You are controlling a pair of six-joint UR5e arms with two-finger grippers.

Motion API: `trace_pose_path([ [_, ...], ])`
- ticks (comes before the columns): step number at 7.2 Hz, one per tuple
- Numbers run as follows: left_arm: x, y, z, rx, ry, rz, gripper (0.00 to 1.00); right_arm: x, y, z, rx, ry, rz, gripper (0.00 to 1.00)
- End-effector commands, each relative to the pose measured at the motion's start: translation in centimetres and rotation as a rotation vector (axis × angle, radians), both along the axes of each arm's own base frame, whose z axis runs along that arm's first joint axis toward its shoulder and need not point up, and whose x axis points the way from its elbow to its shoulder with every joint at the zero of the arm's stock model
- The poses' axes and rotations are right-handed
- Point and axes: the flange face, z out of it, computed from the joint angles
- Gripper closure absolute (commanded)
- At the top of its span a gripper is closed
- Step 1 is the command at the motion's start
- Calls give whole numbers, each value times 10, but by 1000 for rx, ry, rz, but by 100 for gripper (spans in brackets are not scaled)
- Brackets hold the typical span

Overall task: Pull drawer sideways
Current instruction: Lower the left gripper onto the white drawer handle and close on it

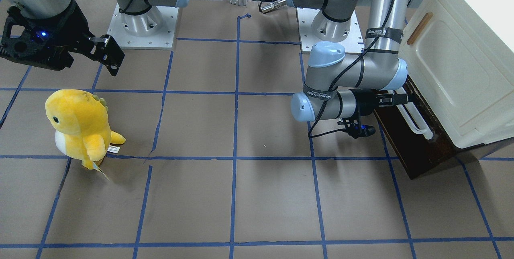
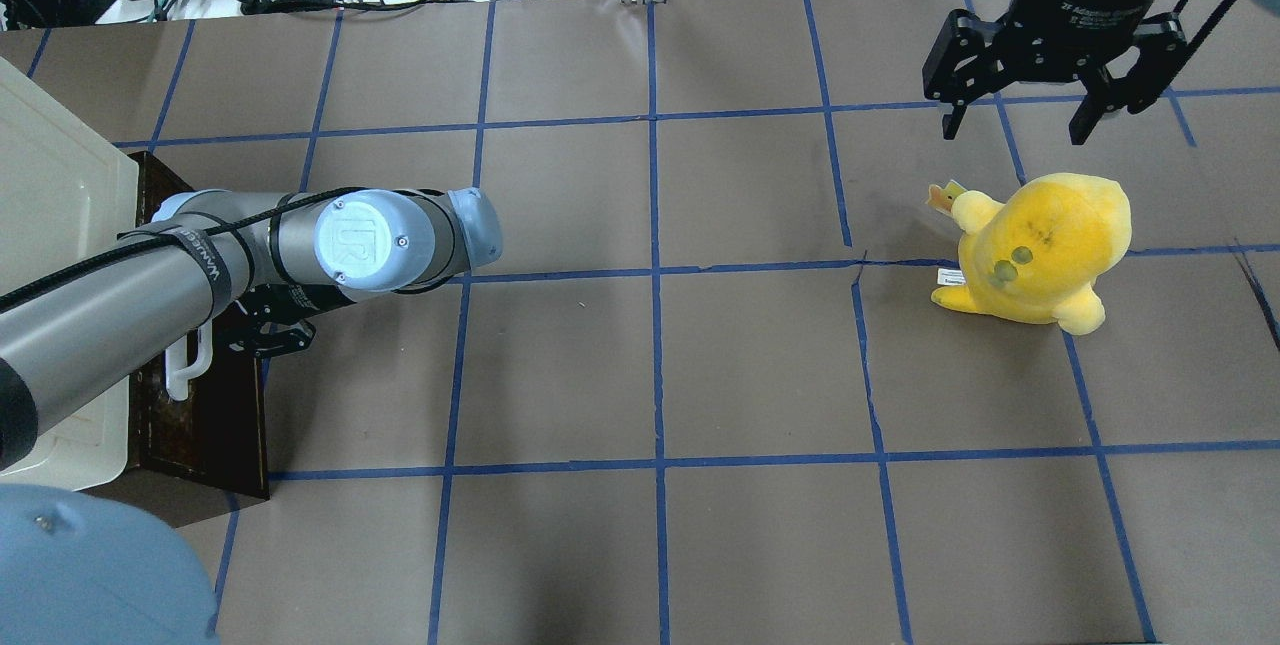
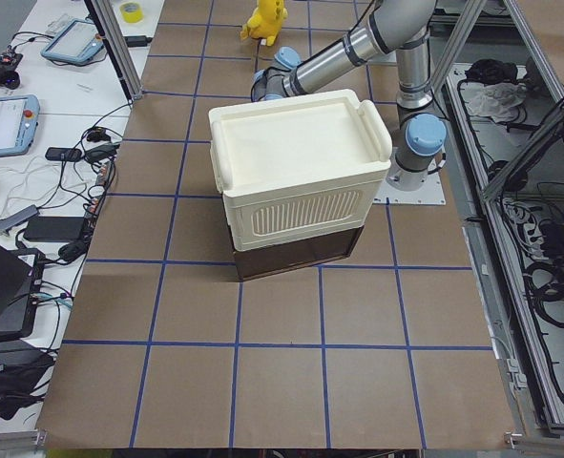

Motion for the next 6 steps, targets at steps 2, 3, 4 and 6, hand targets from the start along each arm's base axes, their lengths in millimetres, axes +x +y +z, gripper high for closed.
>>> trace_pose_path([
  [2, 0, -6, -5, -22, -7, -3, 42, 1, 0, 0, 0, 0, 1, 0],
  [3, 0, -5, -14, -48, -15, 9, 43, 1, 0, 0, 0, 0, 1, 0],
  [4, 0, -7, -18, -61, -20, 10, 48, 0, 0, 0, 0, 0, 0, 0],
  [6, 0, -8, -19, -99, -27, 14, 48, 1, 0, 0, 0, 0, 1, 0],
])
